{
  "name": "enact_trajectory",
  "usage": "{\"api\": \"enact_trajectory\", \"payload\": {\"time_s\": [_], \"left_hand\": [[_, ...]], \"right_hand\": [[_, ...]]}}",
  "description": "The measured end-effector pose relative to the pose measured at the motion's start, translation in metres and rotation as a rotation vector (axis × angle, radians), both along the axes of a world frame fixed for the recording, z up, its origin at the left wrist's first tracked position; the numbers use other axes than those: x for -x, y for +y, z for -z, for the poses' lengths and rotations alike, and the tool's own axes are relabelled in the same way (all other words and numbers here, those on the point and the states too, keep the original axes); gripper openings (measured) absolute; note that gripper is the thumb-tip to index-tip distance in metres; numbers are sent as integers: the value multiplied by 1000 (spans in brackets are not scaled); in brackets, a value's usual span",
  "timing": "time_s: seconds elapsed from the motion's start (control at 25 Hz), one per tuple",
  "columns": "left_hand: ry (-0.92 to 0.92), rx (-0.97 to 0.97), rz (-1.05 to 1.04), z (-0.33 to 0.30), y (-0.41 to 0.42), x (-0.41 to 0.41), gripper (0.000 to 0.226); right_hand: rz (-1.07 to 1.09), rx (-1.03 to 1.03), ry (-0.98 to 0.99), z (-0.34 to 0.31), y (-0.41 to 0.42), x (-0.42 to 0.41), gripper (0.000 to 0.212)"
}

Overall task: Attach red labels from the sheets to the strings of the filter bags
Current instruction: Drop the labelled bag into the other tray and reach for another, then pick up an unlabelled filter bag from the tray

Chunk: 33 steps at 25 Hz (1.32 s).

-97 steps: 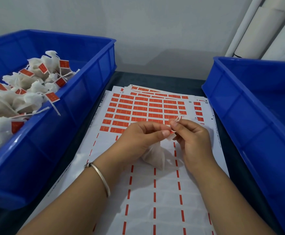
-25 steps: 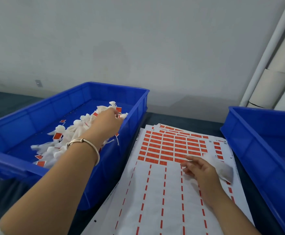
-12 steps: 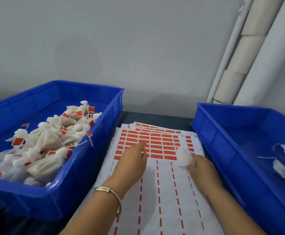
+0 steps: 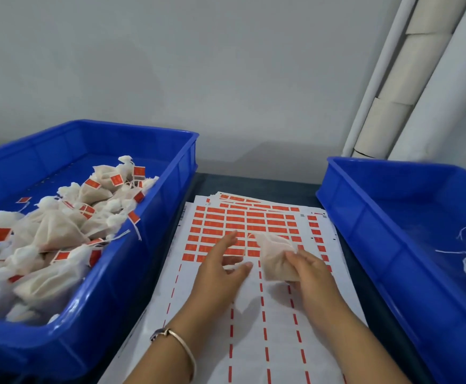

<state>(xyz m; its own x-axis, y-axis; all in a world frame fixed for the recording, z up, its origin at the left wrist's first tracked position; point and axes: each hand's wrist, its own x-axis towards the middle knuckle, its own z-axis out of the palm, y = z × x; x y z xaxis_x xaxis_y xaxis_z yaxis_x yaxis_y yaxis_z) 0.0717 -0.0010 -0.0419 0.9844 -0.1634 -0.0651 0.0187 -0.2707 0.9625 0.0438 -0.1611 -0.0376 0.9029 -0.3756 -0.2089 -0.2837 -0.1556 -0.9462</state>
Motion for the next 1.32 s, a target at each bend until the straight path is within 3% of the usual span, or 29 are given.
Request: {"api": "enact_trajectory", "payload": {"time_s": [0.08,0.16,0.32,0.44,0.52,0.6,0.76,0.96,1.04,1.16,1.32], "left_hand": [[-63,2,48,-4,1,2,70],[-164,-85,78,-4,3,4,70],[-292,-210,45,-9,6,8,22],[-286,-172,-33,-13,7,9,12],[-269,-110,-66,-14,8,8,9],[-246,-55,-60,-13,8,8,14],[-227,-5,49,-11,3,13,12],[-338,16,155,-13,1,18,10],[-376,-46,81,-14,2,17,7],[-384,-63,-77,-15,5,15,9],[-232,96,-277,-21,11,9,7]], "right_hand": [[-68,-70,-14,9,5,8,12],[-107,-105,-17,13,8,13,18],[-71,-141,-55,11,3,13,6],[-60,-93,-62,12,-3,12,5],[-68,-34,-86,12,-1,13,3],[-133,43,-189,11,2,15,18],[-293,469,-455,7,8,21,44],[-256,587,-662,7,14,20,23],[-217,494,-598,5,11,20,10],[-204,436,-565,4,8,21,6],[-183,447,-528,1,8,18,11]]}}
